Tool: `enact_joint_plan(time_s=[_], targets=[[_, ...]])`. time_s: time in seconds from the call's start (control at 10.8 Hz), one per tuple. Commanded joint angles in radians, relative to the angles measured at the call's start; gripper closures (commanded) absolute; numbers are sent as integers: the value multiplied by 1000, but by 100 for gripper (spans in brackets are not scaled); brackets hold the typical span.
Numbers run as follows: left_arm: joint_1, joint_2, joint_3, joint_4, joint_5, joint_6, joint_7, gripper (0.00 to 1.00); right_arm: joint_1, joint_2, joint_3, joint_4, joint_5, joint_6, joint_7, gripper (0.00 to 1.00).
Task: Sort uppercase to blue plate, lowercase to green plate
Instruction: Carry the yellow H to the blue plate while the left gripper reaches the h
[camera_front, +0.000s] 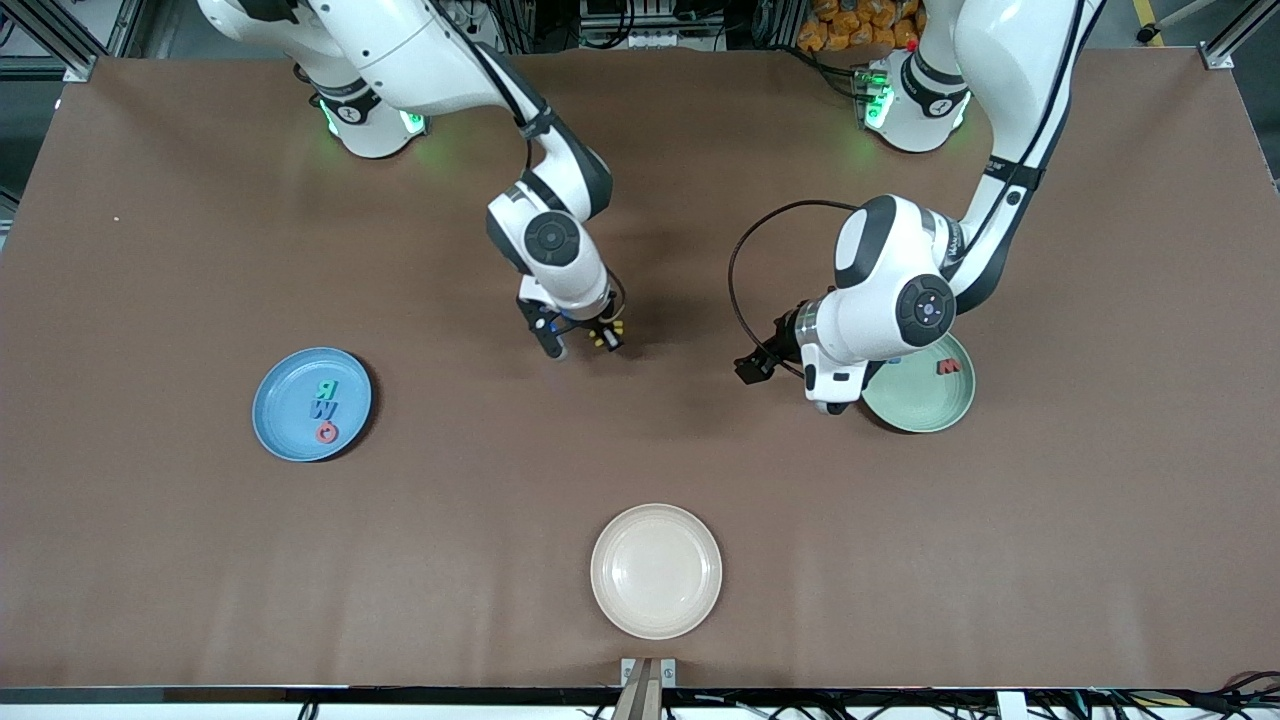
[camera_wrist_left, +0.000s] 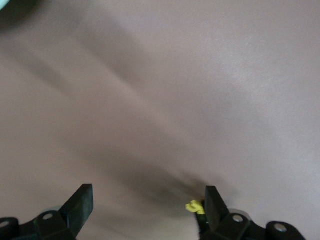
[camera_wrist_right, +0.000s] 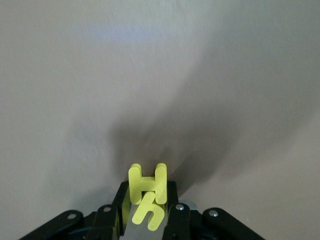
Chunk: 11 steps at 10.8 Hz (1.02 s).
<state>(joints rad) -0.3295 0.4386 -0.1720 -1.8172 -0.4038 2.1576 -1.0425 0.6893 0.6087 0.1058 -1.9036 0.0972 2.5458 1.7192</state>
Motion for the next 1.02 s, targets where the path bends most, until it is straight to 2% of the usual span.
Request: enact_joint_plan(time_s=[0.0, 0.28, 0.46, 0.65, 0.93], targets=[[-2, 14, 2, 15, 8, 7, -10, 1, -4, -17, 3, -22, -30, 13, 28, 100], [-2, 11, 2, 16, 8, 16, -5, 0, -60, -20, -11, -22, -207, -25, -3, 100], [-54, 15, 5, 16, 13, 53, -10, 1, -109, -59, -40, -22, -275, -135, -142, 100], [-141, 18, 14, 16, 153, 122, -11, 1, -145, -118, -99, -20, -319, -252, -316, 100], [-238, 67, 31, 48, 362, 215, -11, 2, -178, -156, -222, -18, -332, -291, -608, 100]])
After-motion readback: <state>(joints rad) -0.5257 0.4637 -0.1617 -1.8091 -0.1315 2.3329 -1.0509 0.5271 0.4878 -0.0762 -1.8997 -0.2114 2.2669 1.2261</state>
